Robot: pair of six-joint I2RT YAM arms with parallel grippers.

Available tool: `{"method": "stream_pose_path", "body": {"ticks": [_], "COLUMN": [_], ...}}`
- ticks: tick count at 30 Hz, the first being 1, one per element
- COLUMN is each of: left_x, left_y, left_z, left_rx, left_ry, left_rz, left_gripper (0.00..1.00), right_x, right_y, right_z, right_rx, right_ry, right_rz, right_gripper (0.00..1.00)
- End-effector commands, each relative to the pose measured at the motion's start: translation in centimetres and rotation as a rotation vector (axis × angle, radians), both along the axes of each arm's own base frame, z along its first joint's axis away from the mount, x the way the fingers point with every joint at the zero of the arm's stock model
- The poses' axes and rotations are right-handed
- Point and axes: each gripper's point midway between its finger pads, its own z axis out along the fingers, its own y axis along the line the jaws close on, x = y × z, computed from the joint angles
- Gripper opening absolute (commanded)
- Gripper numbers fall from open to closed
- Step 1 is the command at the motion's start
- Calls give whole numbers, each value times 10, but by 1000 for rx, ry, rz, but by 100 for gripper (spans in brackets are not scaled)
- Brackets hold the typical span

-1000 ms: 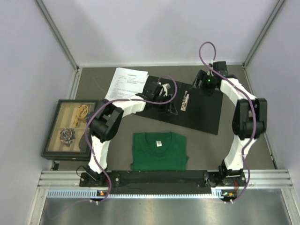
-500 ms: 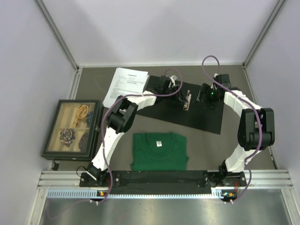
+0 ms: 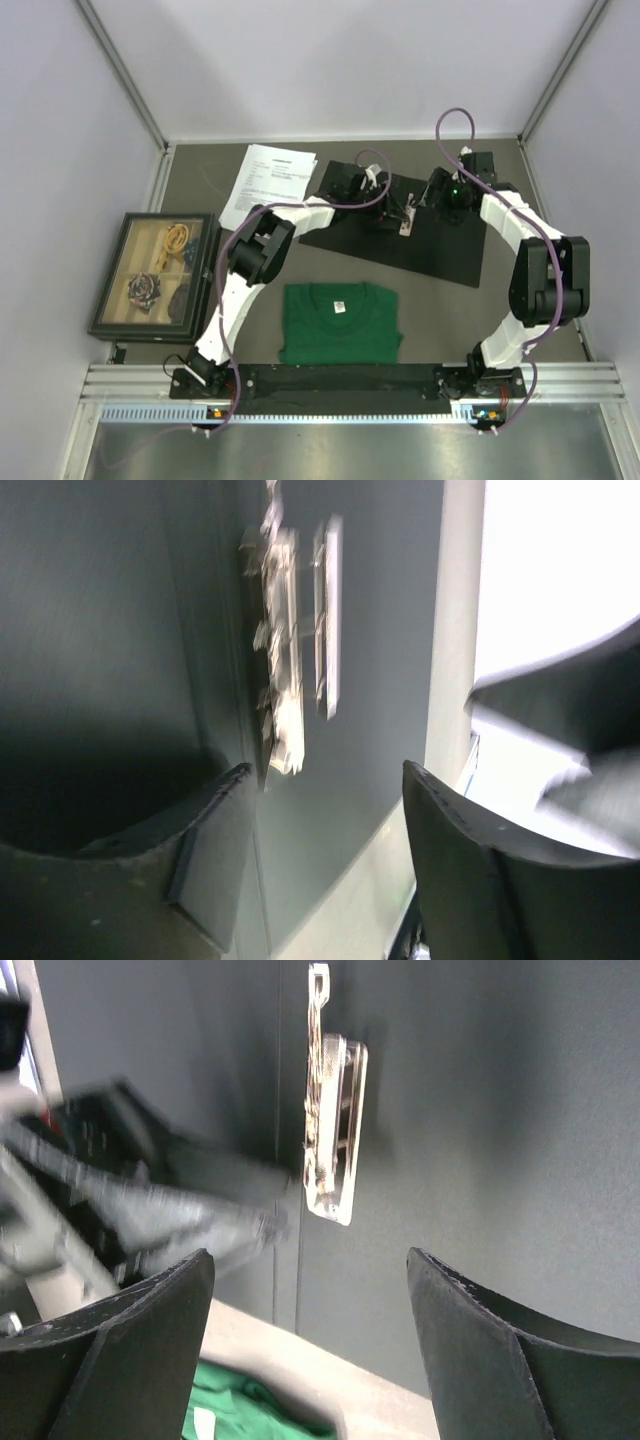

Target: Put the files into the folder

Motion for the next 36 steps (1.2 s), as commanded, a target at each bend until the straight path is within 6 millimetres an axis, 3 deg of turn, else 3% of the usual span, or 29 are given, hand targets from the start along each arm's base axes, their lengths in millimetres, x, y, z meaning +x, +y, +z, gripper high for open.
{"method": "stream_pose_path", "body": {"ticks": [1, 3, 5, 6, 7, 9, 10, 11, 13, 14, 16, 17, 20, 22, 24, 25, 27, 28, 36], "left_x": [-4, -14, -14, -22, -15, -13, 2, 6, 23, 28, 42, 47, 66, 72, 73, 71, 67, 65, 51], "left_y": [37, 60, 87, 102, 123, 156, 187, 206, 248, 259, 288, 297, 328, 343, 343, 341, 353, 356, 367], "left_z": [78, 100, 108, 113, 113, 108, 102, 96, 91, 90, 81, 77, 54, 28, 10, 6, -7, -10, -18], "left_rx": [-73, -78, -58, -41, -25, 22, 52, 77, 86, 86, 104, 114, 114, 117, 113, 109, 111, 121, 155], "left_ry": [-89, -119, -133, -145, -140, -108, -79, -43, -6, -5, 15, 22, 93, 165, 222, 239, 279, 286, 296], "left_rz": [-6, 10, 53, 64, 106, 177, 256, 309, 404, 427, 494, 520, 603, 621, 612, 601, 622, 630, 642], "left_gripper": [68, 72, 74, 74, 74, 71, 71, 71, 70, 70, 69, 69, 69, 66, 65, 64, 64, 64, 65], "right_x": [28, 39, 44, 54, 53, 63, 57, 53, 55, 47, 52, 46, 56, 63, 71, 73, 78, 78, 78], "right_y": [15, 31, 66, 81, 109, 151, 183, 202, 237, 260, 280, 295, 316, 330, 337, 339, 344, 346, 361], "right_z": [26, 36, 35, 50, 37, 54, 42, 41, 53, 38, 35, 16, 12, 1, -3, -16, -21, -31, -52], "right_rx": [13, 49, 87, 100, 109, 198, 239, 289, 371, 392, 430, 432, 434, 425, 413, 411, 415, 421, 447], "right_ry": [-71, -101, -92, -130, -100, -146, -110, -94, -127, -96, -86, -52, -76, -87, -102, -85, -91, -69, -26], "right_rz": [-44, -42, -7, 16, 64, 165, 217, 265, 310, 345, 346, 365, 369, 375, 356, 343, 327, 317, 312], "right_gripper": [77, 77, 77, 77, 77, 77, 77, 77, 77, 77, 77, 77, 77, 77, 77, 75, 74, 72, 64]}}
